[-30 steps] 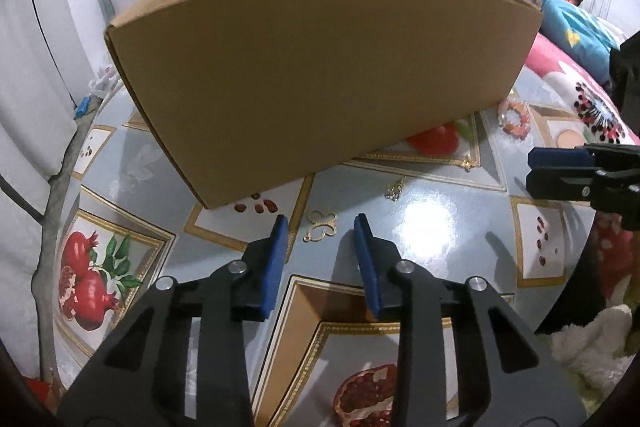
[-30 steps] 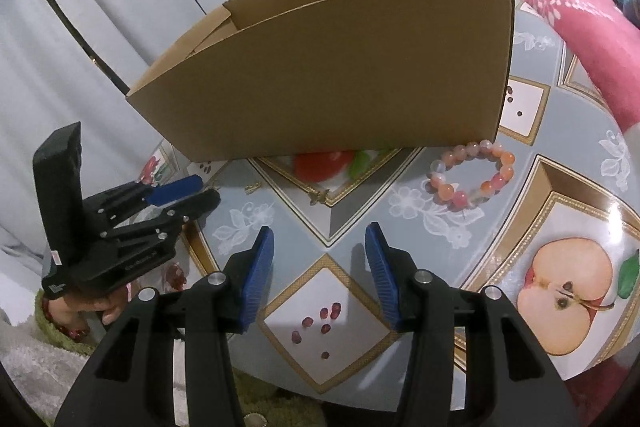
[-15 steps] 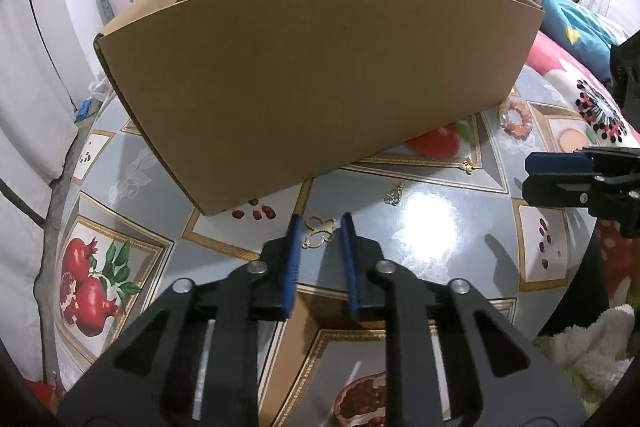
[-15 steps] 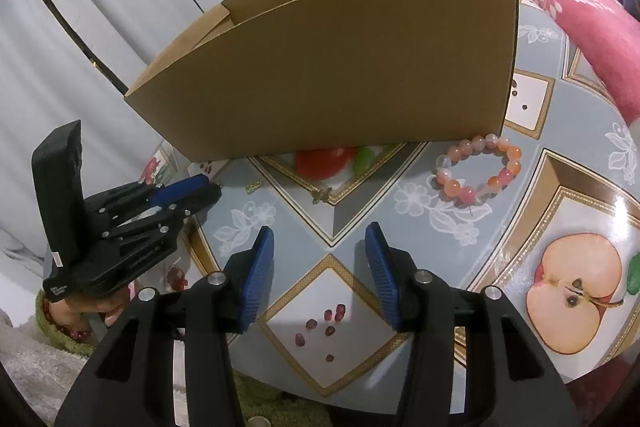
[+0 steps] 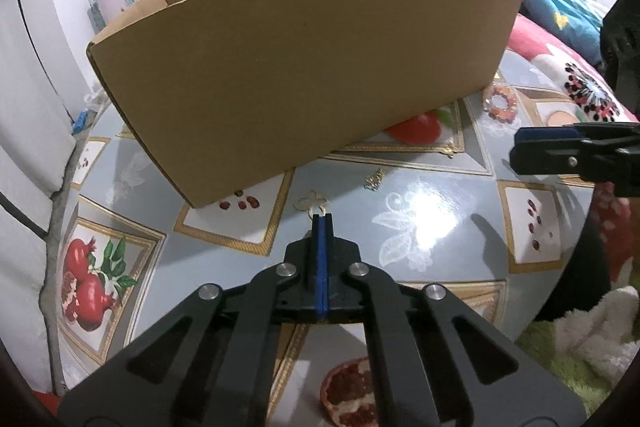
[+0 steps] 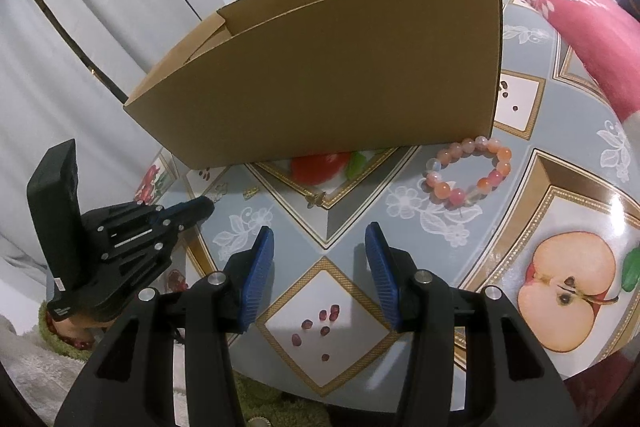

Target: Organize jewelry

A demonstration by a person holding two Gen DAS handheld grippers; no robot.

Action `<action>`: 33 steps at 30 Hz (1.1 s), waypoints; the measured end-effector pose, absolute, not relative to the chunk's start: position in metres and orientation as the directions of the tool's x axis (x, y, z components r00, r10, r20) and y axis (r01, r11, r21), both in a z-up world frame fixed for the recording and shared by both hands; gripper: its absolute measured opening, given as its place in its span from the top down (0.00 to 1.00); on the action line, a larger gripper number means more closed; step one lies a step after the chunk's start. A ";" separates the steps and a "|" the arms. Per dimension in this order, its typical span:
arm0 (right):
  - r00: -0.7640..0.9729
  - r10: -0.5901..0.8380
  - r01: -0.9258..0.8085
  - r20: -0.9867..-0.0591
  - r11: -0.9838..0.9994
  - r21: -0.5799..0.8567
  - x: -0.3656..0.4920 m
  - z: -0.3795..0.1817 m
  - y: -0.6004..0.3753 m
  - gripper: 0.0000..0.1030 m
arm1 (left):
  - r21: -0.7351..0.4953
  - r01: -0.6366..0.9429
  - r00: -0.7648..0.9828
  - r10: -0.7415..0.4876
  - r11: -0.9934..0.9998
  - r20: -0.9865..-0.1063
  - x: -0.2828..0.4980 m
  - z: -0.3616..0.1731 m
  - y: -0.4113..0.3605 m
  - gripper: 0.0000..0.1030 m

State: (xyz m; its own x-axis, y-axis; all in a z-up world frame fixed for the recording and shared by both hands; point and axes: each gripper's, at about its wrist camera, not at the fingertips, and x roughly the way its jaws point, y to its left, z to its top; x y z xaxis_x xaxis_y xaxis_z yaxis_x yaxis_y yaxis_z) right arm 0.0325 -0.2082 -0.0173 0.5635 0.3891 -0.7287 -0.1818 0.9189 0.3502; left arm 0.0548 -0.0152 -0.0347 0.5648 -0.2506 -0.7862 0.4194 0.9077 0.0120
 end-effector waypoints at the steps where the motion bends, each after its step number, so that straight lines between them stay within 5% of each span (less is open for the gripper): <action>1: 0.562 0.392 -0.184 -0.729 0.918 0.352 0.033 -0.018 -0.208 0.54 | -0.004 0.425 0.562 -0.267 0.905 -0.783 0.054 -0.033 -0.013 1.00; 2: 0.560 0.396 -0.185 -0.728 0.916 0.355 0.033 -0.018 -0.208 0.54 | -0.008 0.421 0.570 -0.271 0.907 -0.776 0.053 -0.032 -0.011 0.99; 6: 0.549 0.408 -0.193 -0.730 0.911 0.364 0.035 -0.020 -0.206 0.54 | 0.004 0.416 0.594 -0.268 0.909 -0.759 0.058 -0.027 -0.008 0.69; 13: 0.545 0.415 -0.211 -0.729 0.909 0.359 0.036 -0.019 -0.200 0.54 | 0.033 0.440 0.592 -0.262 0.897 -0.762 0.073 -0.032 -0.013 0.69; 22: 0.541 0.414 -0.202 -0.732 0.909 0.364 0.040 -0.021 -0.201 0.54 | 0.018 0.479 0.570 -0.295 0.878 -0.767 0.076 -0.038 -0.018 0.84; 33: 0.550 0.407 -0.183 -0.729 0.911 0.371 0.039 -0.022 -0.207 0.54 | 0.064 0.472 0.591 -0.261 0.879 -0.763 0.065 -0.038 -0.023 0.86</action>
